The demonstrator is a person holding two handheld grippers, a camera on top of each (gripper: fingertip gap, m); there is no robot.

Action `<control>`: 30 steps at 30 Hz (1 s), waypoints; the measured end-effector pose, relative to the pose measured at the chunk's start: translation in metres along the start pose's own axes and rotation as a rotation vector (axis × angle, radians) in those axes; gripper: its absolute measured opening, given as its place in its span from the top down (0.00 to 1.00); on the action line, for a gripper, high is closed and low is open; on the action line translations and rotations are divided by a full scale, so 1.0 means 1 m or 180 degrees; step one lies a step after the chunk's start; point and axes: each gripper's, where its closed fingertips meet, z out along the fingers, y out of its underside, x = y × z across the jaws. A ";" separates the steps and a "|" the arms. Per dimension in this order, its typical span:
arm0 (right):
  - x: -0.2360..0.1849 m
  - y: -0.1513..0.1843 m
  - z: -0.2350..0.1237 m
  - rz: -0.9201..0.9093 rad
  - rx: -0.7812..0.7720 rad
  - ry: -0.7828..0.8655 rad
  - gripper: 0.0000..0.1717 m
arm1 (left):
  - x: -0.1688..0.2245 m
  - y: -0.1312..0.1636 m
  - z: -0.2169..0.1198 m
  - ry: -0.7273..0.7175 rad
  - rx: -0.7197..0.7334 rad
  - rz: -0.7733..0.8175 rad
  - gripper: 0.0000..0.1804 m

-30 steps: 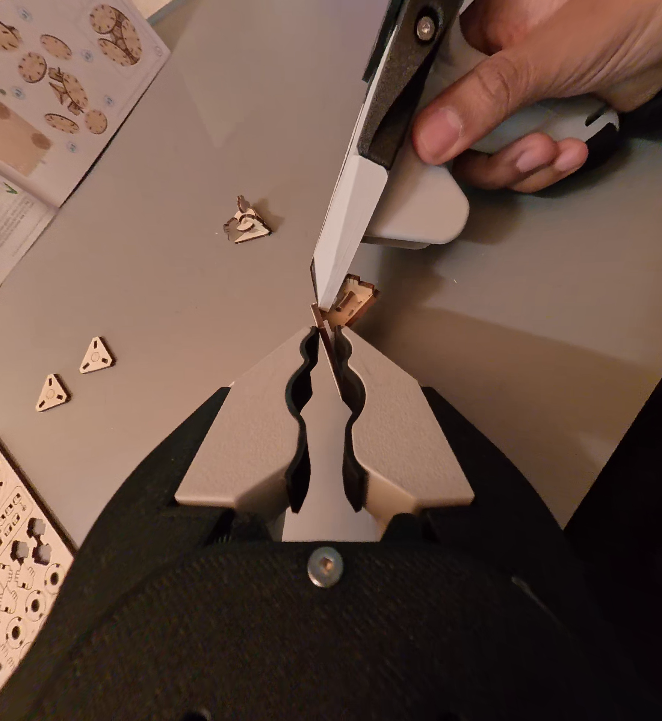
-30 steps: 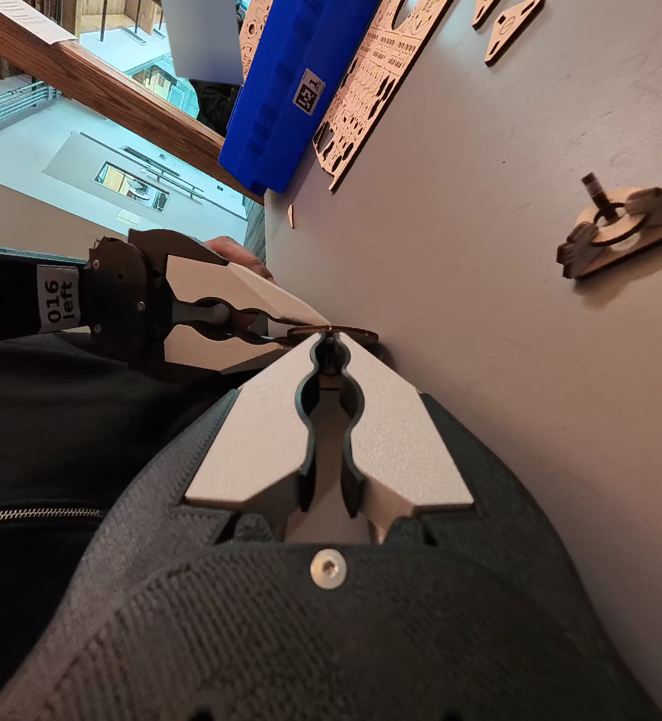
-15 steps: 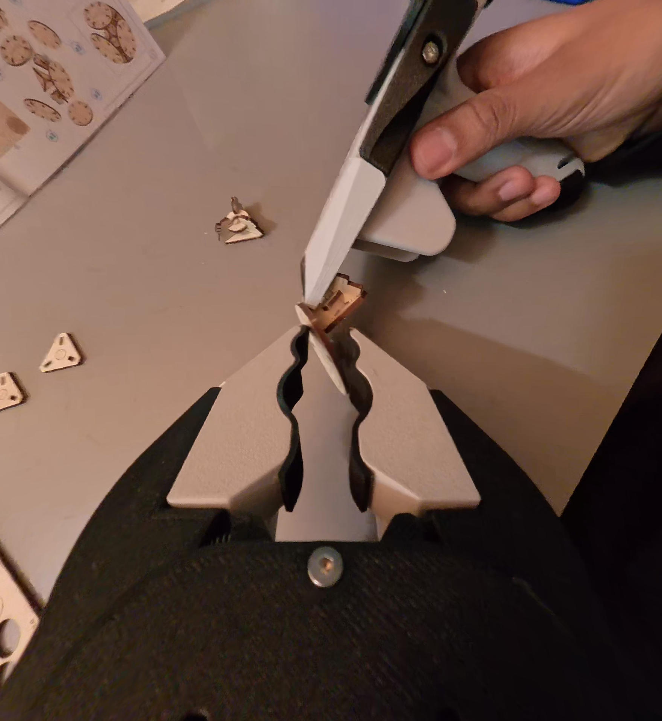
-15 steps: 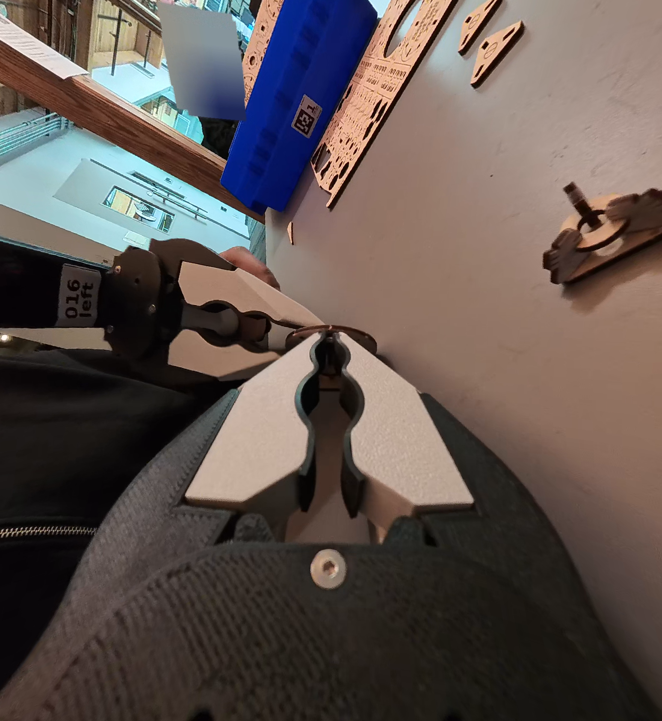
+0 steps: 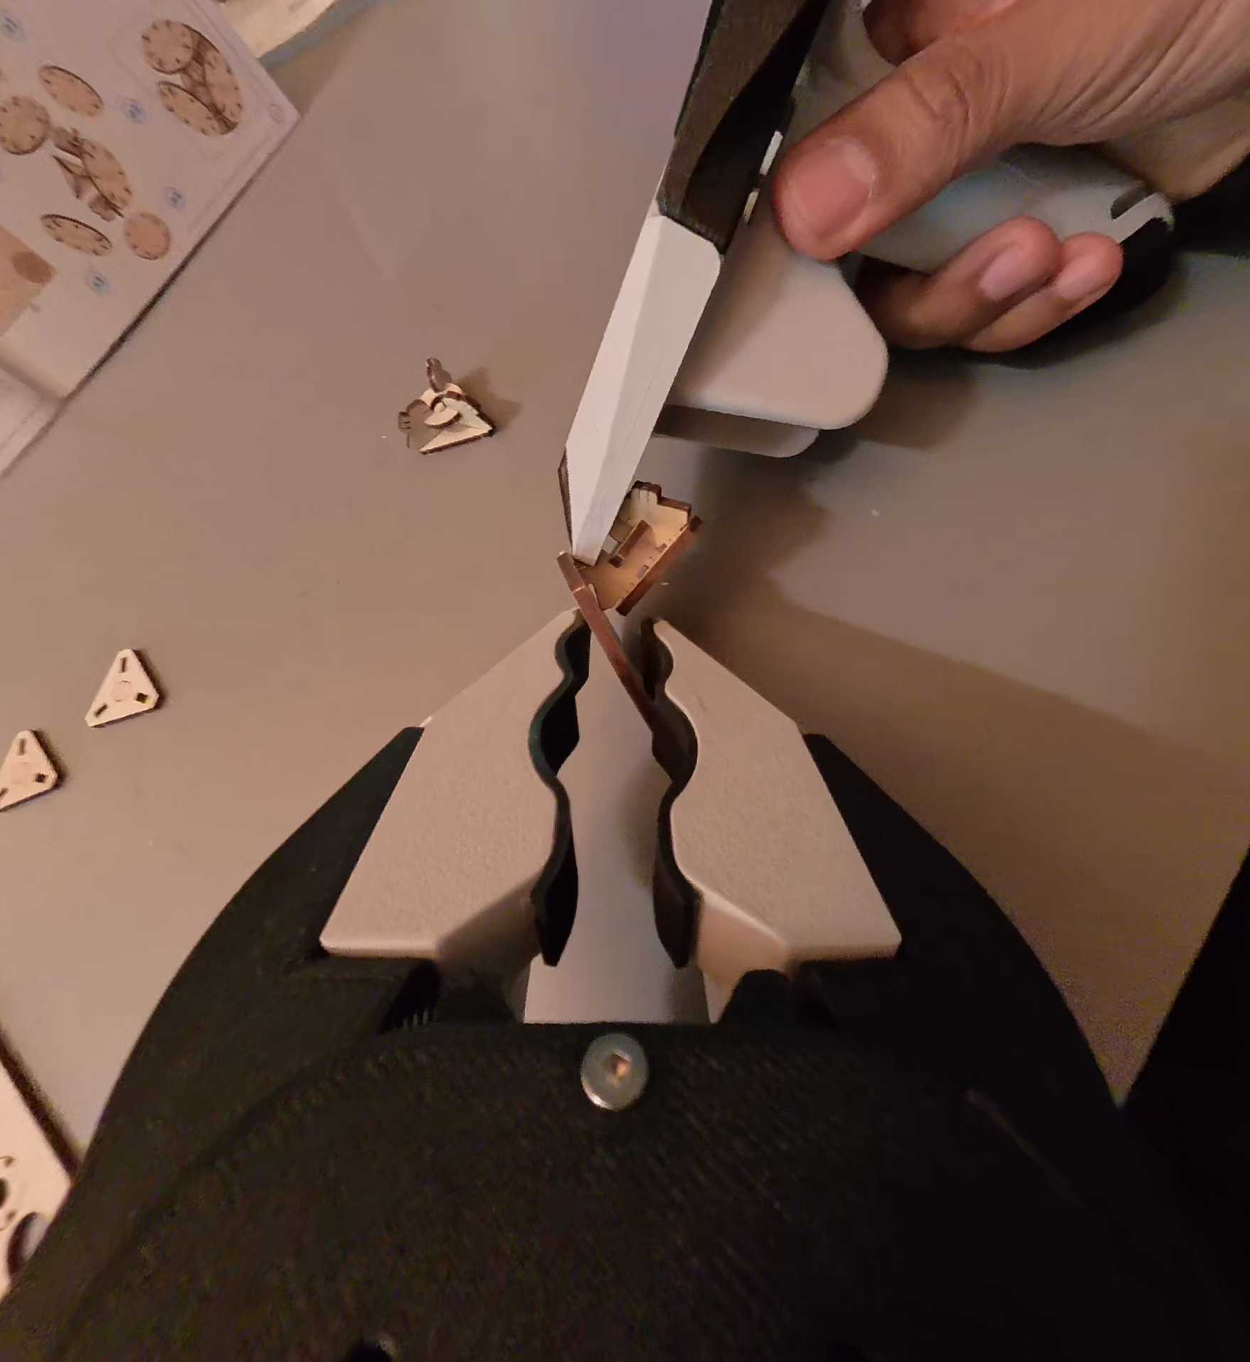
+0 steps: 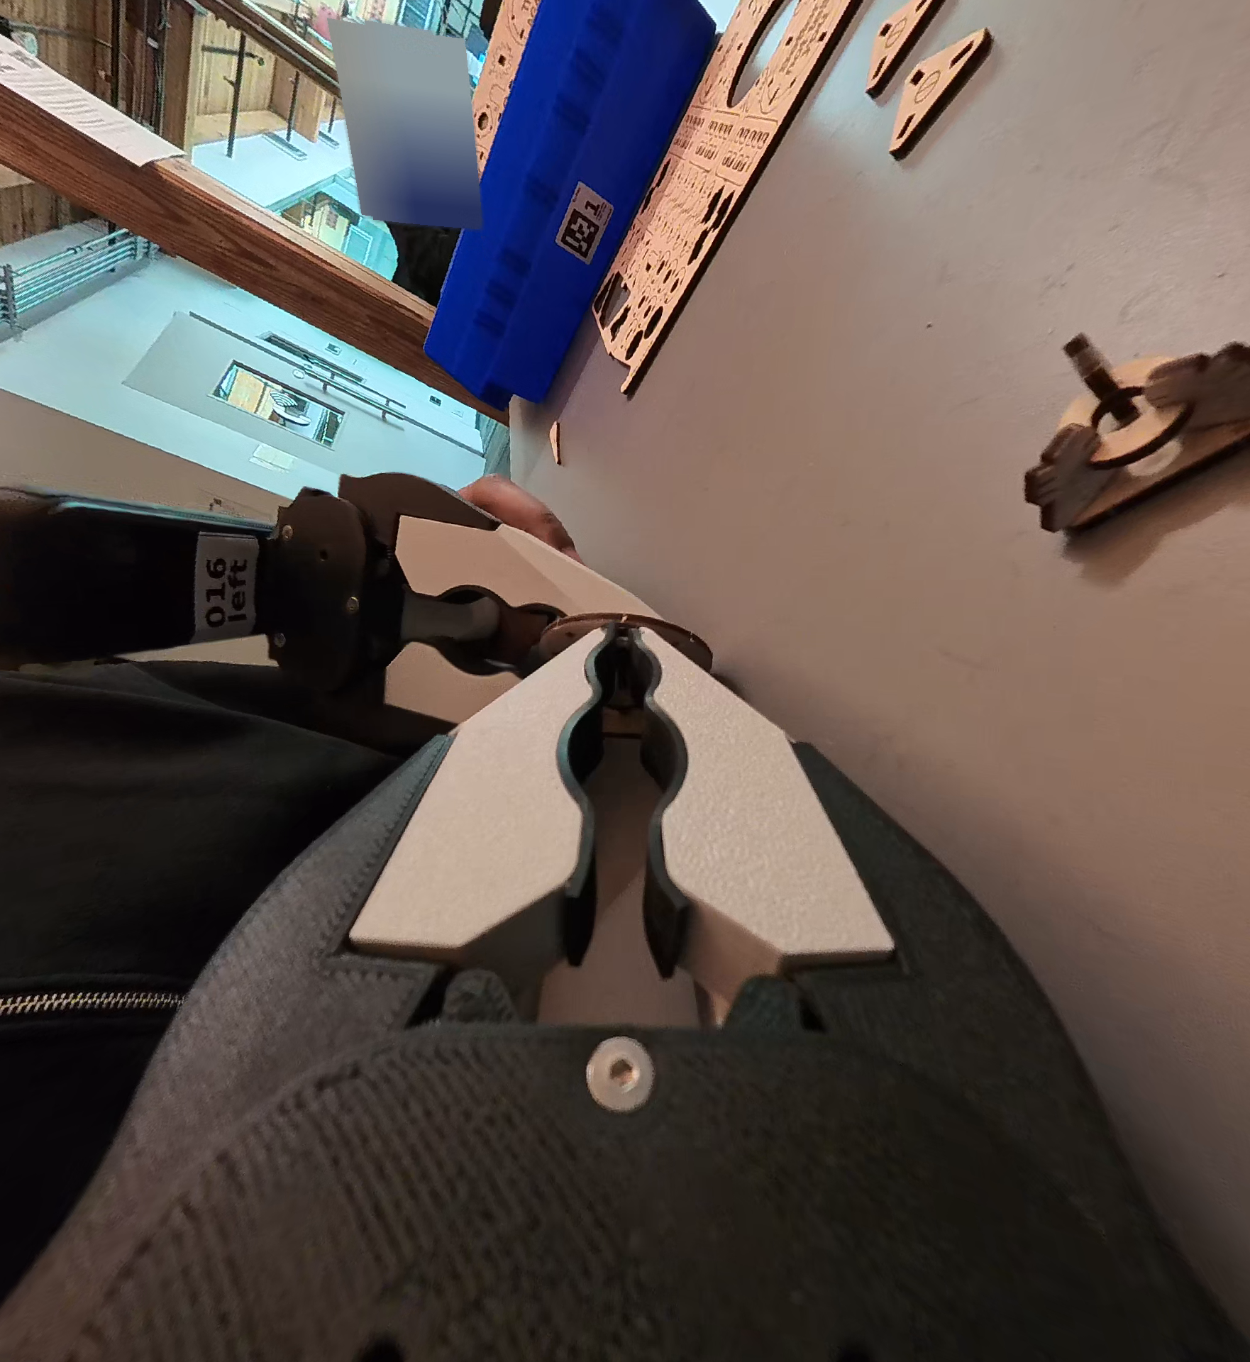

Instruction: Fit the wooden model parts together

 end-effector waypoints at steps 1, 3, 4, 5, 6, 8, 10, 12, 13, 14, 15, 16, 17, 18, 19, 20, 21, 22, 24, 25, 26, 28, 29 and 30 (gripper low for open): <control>0.000 0.000 0.000 0.0001 0.0000 -0.0001 1.00 | -0.001 0.000 0.000 -0.0036 -0.0001 0.0063 0.93; 0.000 0.000 0.000 -0.0006 0.0009 0.0005 1.00 | -0.002 0.000 0.000 -0.0098 0.0001 0.0137 0.93; 0.000 -0.001 0.000 -0.0009 0.0013 0.0006 1.00 | -0.002 0.000 0.000 -0.0119 0.0005 0.0154 0.93; 0.000 -0.001 0.000 -0.0013 0.0014 0.0007 1.00 | -0.003 0.000 0.001 -0.0131 0.0011 0.0156 0.94; 0.000 0.000 0.000 -0.0021 0.0011 0.0013 1.00 | -0.004 0.000 0.000 -0.0150 0.0010 0.0151 0.95; 0.000 0.001 0.001 -0.0044 -0.0012 0.0023 1.00 | -0.007 0.002 0.000 -0.0173 0.0007 0.0136 0.97; 0.000 0.001 0.001 -0.0063 -0.0022 0.0027 1.00 | -0.007 0.001 -0.001 -0.0141 0.0028 0.0101 0.97; 0.000 0.001 0.001 -0.0062 -0.0013 0.0020 1.00 | -0.005 0.000 -0.001 -0.0105 0.0062 0.0076 0.96; 0.000 0.000 0.000 -0.0059 -0.0004 0.0017 1.00 | -0.004 -0.001 -0.001 -0.0100 0.0077 0.0081 0.95; 0.000 0.000 0.000 -0.0057 0.0003 0.0017 1.00 | -0.003 -0.001 0.000 -0.0107 0.0075 0.0104 0.95; 0.000 0.000 0.000 -0.0056 0.0011 0.0022 1.00 | -0.002 0.000 0.000 -0.0100 0.0069 0.0132 0.93; 0.000 -0.001 0.000 -0.0058 0.0022 0.0027 1.00 | -0.001 0.000 0.001 -0.0102 0.0067 0.0152 0.92; 0.000 -0.001 -0.001 -0.0060 0.0031 0.0031 1.00 | 0.000 -0.001 0.001 -0.0099 0.0072 0.0161 0.90; 0.001 -0.002 -0.001 -0.0058 0.0038 0.0034 1.00 | 0.001 -0.001 0.001 -0.0098 0.0078 0.0159 0.90; 0.001 -0.002 -0.001 -0.0056 0.0045 0.0036 1.00 | 0.001 -0.001 0.002 -0.0104 0.0083 0.0150 0.89; 0.001 -0.002 -0.001 -0.0056 0.0049 0.0040 1.00 | 0.000 -0.002 0.002 -0.0113 0.0093 0.0124 0.89; 0.001 -0.002 -0.001 -0.0060 0.0053 0.0046 1.00 | -0.001 -0.003 0.002 -0.0121 0.0109 0.0075 0.90; 0.001 -0.003 -0.001 -0.0064 0.0058 0.0052 1.00 | -0.001 -0.003 0.002 -0.0126 0.0130 0.0025 0.91; 0.001 -0.003 -0.001 -0.0070 0.0068 0.0049 1.00 | -0.003 -0.004 0.002 -0.0155 0.0152 -0.0021 0.92; 0.000 -0.003 -0.001 -0.0074 0.0074 0.0044 1.00 | -0.004 -0.005 0.001 -0.0173 0.0167 -0.0041 0.93; -0.001 -0.004 -0.001 -0.0079 0.0081 0.0039 1.00 | -0.005 -0.006 0.001 -0.0182 0.0181 -0.0063 0.94; -0.001 -0.004 -0.001 -0.0086 0.0083 0.0036 1.00 | -0.004 -0.007 0.000 -0.0144 0.0199 -0.0105 0.94; -0.002 -0.004 -0.002 -0.0090 0.0085 0.0035 1.00 | -0.004 -0.007 0.000 -0.0140 0.0208 -0.0119 0.94; -0.002 -0.004 -0.002 -0.0095 0.0086 0.0034 1.00 | -0.004 -0.007 0.000 -0.0134 0.0216 -0.0133 0.94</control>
